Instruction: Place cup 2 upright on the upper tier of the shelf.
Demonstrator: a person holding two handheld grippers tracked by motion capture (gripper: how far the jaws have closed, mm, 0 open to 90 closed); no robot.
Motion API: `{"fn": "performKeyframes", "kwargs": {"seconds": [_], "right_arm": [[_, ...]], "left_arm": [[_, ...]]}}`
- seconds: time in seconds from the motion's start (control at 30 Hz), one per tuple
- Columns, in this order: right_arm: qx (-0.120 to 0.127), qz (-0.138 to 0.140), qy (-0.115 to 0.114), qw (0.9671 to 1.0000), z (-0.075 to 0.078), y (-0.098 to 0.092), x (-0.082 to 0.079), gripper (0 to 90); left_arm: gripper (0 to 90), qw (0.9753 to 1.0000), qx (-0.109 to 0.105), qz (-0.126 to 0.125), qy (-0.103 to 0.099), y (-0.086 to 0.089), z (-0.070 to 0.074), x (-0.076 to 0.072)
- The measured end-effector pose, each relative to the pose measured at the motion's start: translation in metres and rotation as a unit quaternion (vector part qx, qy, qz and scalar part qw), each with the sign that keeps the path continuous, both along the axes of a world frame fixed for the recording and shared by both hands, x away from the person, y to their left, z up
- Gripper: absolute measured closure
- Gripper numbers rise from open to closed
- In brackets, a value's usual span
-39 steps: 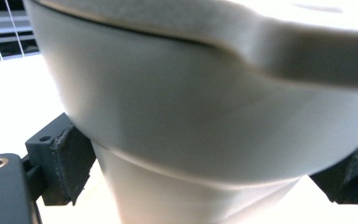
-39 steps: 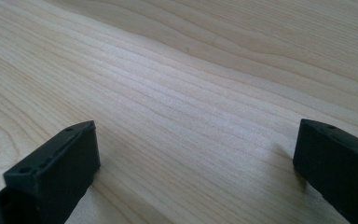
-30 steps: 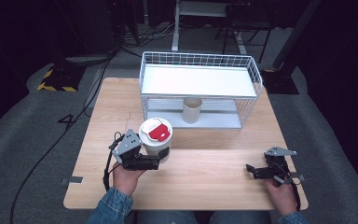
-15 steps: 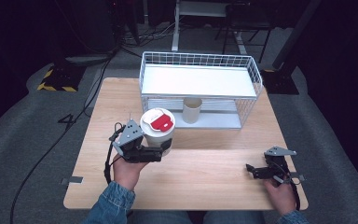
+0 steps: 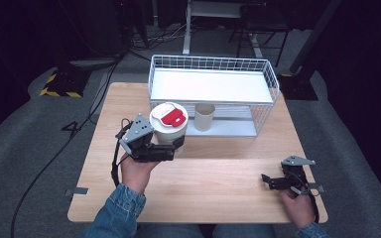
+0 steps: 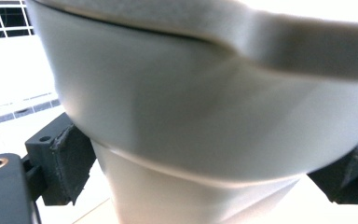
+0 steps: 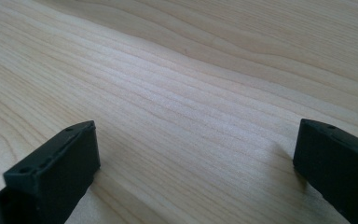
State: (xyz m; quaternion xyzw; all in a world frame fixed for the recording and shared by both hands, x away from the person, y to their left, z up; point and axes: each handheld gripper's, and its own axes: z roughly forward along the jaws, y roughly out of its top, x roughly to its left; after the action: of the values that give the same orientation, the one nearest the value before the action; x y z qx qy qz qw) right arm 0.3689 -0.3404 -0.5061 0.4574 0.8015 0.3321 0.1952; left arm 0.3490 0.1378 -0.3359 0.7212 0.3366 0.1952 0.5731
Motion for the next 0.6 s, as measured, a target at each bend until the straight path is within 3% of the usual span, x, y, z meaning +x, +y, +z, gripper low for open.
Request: {"fn": "performKeyframes", "kwargs": {"seconds": [0.6], "right_arm": [[-0.001,-0.001,0.000,1.0000,0.000,0.000,0.001,0.5]], "left_arm": [[8.9,0.9999,0.000,-0.008,-0.015,-0.014,0.033,0.033]]}}
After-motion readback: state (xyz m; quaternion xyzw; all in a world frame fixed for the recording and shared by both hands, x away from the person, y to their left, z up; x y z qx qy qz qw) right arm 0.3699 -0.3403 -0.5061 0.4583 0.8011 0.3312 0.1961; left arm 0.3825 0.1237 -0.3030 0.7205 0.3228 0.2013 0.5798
